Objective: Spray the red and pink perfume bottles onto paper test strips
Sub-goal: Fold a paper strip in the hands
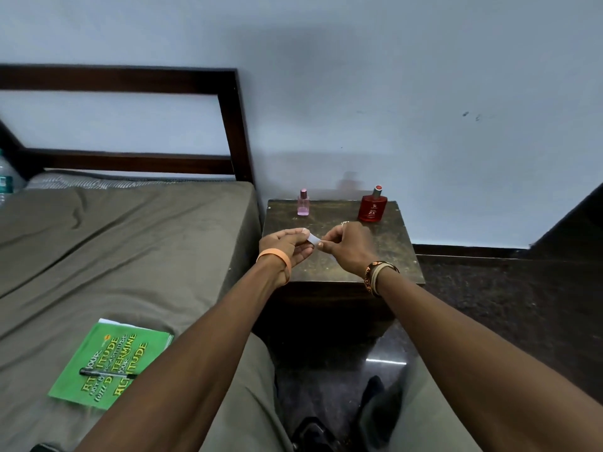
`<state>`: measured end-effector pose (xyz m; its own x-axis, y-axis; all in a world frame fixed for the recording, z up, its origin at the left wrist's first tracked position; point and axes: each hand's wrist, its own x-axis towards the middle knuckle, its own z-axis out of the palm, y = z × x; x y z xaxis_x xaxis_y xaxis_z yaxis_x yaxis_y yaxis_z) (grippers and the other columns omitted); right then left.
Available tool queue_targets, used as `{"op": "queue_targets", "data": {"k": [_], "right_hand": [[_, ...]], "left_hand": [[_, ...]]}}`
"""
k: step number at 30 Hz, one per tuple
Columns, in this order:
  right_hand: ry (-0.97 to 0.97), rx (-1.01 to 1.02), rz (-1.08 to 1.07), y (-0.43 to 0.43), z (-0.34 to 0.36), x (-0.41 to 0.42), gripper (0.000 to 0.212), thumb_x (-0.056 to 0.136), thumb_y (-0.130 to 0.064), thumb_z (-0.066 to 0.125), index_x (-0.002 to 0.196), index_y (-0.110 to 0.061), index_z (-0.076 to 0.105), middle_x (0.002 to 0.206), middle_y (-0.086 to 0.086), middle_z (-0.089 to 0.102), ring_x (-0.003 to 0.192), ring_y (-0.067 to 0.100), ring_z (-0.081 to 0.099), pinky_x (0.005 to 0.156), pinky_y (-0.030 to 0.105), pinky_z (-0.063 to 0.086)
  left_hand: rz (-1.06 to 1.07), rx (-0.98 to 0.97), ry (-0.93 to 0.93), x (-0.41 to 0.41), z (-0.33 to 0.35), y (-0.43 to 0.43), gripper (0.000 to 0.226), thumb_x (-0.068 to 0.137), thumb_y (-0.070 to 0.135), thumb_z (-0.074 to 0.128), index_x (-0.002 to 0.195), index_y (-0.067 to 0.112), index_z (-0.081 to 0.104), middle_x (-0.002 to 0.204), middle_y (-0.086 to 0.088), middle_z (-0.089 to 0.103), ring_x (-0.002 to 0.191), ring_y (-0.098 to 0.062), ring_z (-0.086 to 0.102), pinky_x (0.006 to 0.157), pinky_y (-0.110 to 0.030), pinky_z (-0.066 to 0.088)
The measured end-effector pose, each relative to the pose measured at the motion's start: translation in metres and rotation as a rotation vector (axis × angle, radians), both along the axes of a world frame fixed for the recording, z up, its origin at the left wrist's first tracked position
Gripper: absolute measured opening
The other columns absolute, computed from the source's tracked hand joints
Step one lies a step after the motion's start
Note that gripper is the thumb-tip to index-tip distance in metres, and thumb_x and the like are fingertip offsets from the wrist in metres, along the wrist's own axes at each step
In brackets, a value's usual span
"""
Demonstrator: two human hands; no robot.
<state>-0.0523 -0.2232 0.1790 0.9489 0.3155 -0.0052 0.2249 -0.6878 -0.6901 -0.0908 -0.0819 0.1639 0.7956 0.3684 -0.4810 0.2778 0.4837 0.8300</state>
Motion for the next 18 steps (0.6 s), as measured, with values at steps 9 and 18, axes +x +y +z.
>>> {"op": "queue_targets", "data": {"k": [9, 18], "right_hand": [[-0.353, -0.326, 0.079, 0.007, 0.024, -0.020, 0.018, 0.094, -0.031, 0.062, 0.093, -0.021, 0.077, 0.100, 0.005, 0.067, 0.095, 0.026, 0.061, 0.080, 0.039, 0.051], [0.350, 0.267, 0.006, 0.020, 0.032, -0.026, 0.012, 0.085, -0.017, 0.072, 0.087, -0.005, 0.074, 0.073, 0.008, 0.068, 0.062, 0.015, 0.057, 0.056, 0.028, 0.046]], "left_hand": [[0.030, -0.006, -0.040, -0.015, 0.016, -0.003, 0.006, 0.079, -0.001, 0.070, 0.078, 0.005, 0.070, 0.076, -0.012, 0.069, 0.065, -0.020, 0.065, 0.061, -0.026, 0.060], [0.060, -0.055, -0.060, -0.021, 0.016, 0.013, 0.009, 0.079, -0.002, 0.070, 0.087, 0.002, 0.070, 0.076, -0.013, 0.071, 0.070, -0.022, 0.068, 0.056, -0.025, 0.058]]}}
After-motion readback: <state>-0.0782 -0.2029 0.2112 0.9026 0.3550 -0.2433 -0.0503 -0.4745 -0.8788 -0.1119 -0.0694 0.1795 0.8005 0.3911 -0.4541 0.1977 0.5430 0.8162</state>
